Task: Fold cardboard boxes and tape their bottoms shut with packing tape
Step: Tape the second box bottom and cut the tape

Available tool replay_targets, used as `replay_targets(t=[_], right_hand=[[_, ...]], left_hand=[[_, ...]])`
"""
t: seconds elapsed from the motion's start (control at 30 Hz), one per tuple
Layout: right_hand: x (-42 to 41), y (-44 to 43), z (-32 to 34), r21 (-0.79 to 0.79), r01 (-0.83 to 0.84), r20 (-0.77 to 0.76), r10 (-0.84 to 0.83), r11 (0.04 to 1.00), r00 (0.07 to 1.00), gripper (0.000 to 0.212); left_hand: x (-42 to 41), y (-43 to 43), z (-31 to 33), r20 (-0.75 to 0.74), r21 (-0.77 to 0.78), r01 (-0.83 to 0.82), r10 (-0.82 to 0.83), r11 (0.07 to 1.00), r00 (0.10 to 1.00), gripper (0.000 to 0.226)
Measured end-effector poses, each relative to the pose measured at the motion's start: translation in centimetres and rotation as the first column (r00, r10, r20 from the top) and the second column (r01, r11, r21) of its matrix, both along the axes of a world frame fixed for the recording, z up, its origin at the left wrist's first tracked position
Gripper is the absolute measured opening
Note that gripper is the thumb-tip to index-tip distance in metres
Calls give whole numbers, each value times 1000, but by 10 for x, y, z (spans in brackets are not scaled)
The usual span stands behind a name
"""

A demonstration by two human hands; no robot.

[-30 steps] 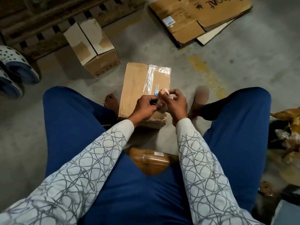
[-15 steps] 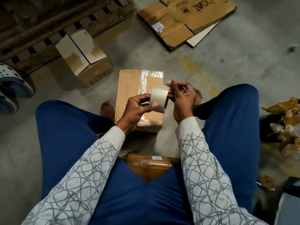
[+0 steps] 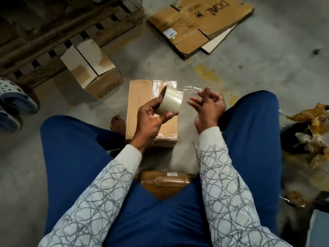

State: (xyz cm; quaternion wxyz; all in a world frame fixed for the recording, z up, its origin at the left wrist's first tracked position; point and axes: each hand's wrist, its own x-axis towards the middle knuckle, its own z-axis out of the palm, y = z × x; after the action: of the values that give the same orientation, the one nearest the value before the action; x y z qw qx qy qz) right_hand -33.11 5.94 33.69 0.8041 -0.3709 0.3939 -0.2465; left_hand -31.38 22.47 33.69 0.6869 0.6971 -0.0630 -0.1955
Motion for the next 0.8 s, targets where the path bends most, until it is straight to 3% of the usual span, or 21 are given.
replay_targets(t=[0.13, 0.3, 0.4, 0.47, 0.57, 0.67, 0.8], right_hand=[[3, -16, 8, 234, -73, 128, 43, 969, 991, 16], [4, -7, 7, 215, -315, 271, 254, 924, 929, 27], [5, 4, 4, 267, -427, 347, 327, 864, 879, 40], [5, 11, 5, 298, -479, 406, 344, 826, 847, 43], [5, 19, 4, 298, -504, 398, 375, 811, 837, 45], [5, 20, 1, 286, -486, 366, 375, 825, 852, 42], [5, 17, 2, 247, -442, 330, 354, 863, 875, 38]], left_hand=[[10, 17, 11, 5, 45, 69, -69, 997, 998, 35], [27, 27, 14, 23, 72, 48, -50, 996, 998, 51], [26, 27, 11, -110, -44, 76, -81, 996, 991, 48], [23, 22, 10, -223, -86, 55, -73, 995, 972, 31], [22, 15, 9, -316, -14, 26, -29, 1000, 948, 53], [26, 13, 12, -365, -54, 14, -33, 998, 930, 39], [28, 19, 15, -213, -54, -11, -1, 998, 977, 18]])
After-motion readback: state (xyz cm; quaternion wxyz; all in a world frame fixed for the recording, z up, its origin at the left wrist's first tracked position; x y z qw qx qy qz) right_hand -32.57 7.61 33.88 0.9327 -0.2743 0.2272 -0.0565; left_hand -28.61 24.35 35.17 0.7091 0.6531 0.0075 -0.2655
